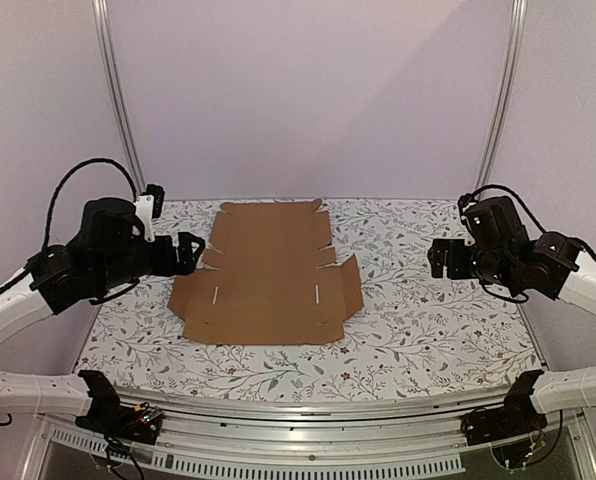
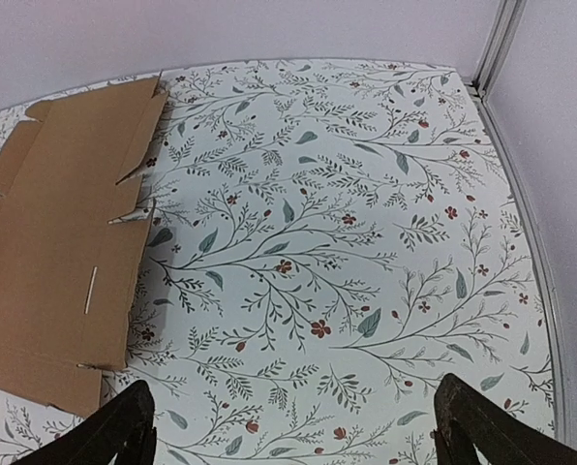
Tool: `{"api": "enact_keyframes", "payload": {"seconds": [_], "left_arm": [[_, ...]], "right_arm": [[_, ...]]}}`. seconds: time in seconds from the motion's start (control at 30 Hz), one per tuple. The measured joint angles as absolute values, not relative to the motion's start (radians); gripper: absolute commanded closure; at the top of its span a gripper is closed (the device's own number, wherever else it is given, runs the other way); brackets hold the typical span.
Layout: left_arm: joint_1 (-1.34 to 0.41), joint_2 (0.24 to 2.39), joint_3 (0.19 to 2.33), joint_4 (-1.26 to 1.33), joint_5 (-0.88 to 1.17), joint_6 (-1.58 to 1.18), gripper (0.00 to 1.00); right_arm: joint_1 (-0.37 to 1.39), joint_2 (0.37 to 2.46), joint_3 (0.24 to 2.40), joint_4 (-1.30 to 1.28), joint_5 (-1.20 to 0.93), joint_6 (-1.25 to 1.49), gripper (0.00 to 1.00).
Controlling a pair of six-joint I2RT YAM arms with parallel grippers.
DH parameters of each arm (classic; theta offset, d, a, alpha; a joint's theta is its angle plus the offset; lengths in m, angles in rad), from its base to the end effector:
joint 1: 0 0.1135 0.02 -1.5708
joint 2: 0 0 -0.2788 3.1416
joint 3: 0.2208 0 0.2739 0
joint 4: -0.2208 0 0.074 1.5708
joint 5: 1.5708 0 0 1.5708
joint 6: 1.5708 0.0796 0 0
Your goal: Fold the paper box
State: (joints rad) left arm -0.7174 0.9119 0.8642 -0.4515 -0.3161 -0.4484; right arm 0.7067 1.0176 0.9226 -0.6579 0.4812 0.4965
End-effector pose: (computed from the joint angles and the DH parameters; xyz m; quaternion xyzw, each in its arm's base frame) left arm 0.2050 -0.1460 0.3095 0.0342 0.8522 -0.1645 0.4954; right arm 0.2146 0.1348 0.2862 0.0008 0.8961 0.0383 0.4421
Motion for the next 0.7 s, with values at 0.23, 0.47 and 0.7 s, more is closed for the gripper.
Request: {"api": "enact_keyframes", "payload": {"seconds": [0.23,0.47,0.7], "left_arm": [[-0.717,0.822,0.843,-0.495,-0.364,-0.481,0.00],[-0.718,0.817,0.807,-0.562,-0.417,-0.533,0.00],[-0.718,0.837,0.746,-0.600,-0.429,-0.613,0.01]], "right_arm": [[0.707,1.021,1.011,-0.656,0.499,0.425,0.01],[0.707,1.024,0.984,-0.658,0.419,0.379,0.01],[0.707,1.074,0.956,-0.655,0.300,0.397,0.01]]}}
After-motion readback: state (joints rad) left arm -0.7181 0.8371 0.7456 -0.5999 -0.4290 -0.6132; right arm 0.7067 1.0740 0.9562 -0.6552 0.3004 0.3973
